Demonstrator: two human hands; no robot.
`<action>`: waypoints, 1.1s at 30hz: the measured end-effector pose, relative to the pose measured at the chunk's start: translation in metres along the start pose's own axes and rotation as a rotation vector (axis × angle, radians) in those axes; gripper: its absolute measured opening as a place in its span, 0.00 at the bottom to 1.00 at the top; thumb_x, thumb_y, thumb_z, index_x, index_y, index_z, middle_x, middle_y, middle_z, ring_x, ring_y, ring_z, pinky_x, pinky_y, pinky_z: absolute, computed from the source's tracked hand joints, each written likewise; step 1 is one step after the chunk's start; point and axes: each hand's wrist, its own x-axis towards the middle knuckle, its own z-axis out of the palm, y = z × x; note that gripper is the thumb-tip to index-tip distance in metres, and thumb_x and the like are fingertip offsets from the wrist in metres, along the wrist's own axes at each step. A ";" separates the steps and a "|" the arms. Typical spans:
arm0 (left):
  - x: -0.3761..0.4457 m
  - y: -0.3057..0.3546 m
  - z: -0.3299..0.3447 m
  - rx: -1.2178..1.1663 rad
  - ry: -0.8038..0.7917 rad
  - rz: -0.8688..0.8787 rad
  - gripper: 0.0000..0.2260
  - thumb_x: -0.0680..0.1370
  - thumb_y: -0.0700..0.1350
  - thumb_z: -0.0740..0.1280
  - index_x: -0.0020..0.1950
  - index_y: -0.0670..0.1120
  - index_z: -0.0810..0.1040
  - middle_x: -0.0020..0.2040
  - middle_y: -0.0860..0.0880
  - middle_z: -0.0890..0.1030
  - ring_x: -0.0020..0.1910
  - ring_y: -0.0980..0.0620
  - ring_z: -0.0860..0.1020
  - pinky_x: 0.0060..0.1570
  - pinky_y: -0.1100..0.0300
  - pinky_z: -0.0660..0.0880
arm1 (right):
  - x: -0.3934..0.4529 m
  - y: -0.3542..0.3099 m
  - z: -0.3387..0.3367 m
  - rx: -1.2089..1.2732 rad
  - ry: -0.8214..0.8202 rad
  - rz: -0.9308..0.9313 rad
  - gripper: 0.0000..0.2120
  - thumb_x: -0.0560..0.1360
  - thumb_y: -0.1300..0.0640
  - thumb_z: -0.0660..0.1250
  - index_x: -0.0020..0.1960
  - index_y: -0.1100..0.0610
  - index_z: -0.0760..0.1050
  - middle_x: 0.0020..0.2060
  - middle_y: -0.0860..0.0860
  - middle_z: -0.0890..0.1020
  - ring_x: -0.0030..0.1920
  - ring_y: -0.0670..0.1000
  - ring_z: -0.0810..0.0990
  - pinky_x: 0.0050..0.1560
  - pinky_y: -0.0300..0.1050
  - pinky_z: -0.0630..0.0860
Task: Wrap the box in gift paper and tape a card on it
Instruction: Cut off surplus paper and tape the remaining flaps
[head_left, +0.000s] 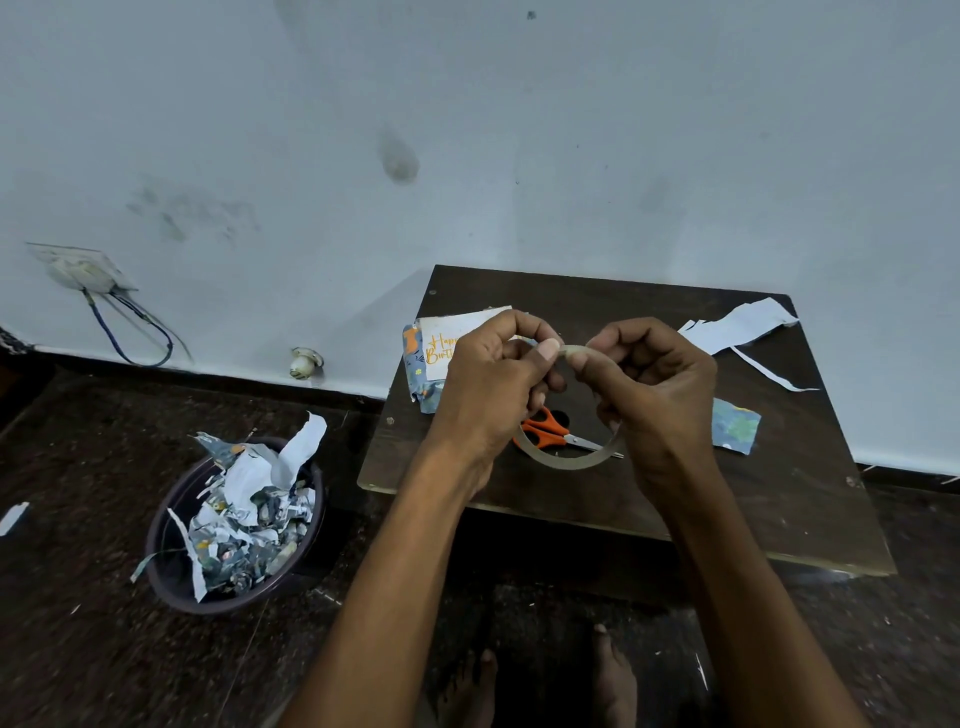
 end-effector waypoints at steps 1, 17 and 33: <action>0.000 0.000 0.000 -0.002 -0.003 -0.005 0.06 0.82 0.37 0.65 0.48 0.45 0.78 0.33 0.45 0.78 0.27 0.54 0.69 0.26 0.66 0.66 | 0.000 0.000 0.000 0.001 0.002 0.000 0.07 0.69 0.61 0.78 0.41 0.57 0.80 0.30 0.53 0.79 0.27 0.47 0.74 0.29 0.38 0.70; -0.004 0.004 0.004 -0.041 0.135 0.011 0.06 0.80 0.38 0.70 0.44 0.42 0.75 0.32 0.43 0.82 0.26 0.52 0.75 0.26 0.63 0.72 | -0.001 0.002 0.005 0.005 0.145 -0.008 0.12 0.67 0.60 0.80 0.38 0.58 0.76 0.29 0.57 0.75 0.27 0.52 0.70 0.28 0.44 0.68; -0.002 0.006 0.005 -0.038 0.118 0.016 0.09 0.82 0.37 0.66 0.43 0.47 0.77 0.34 0.45 0.80 0.25 0.60 0.72 0.39 0.55 0.74 | -0.004 0.000 0.007 -0.032 0.067 -0.103 0.20 0.71 0.66 0.79 0.31 0.62 0.68 0.29 0.63 0.76 0.28 0.55 0.73 0.31 0.48 0.71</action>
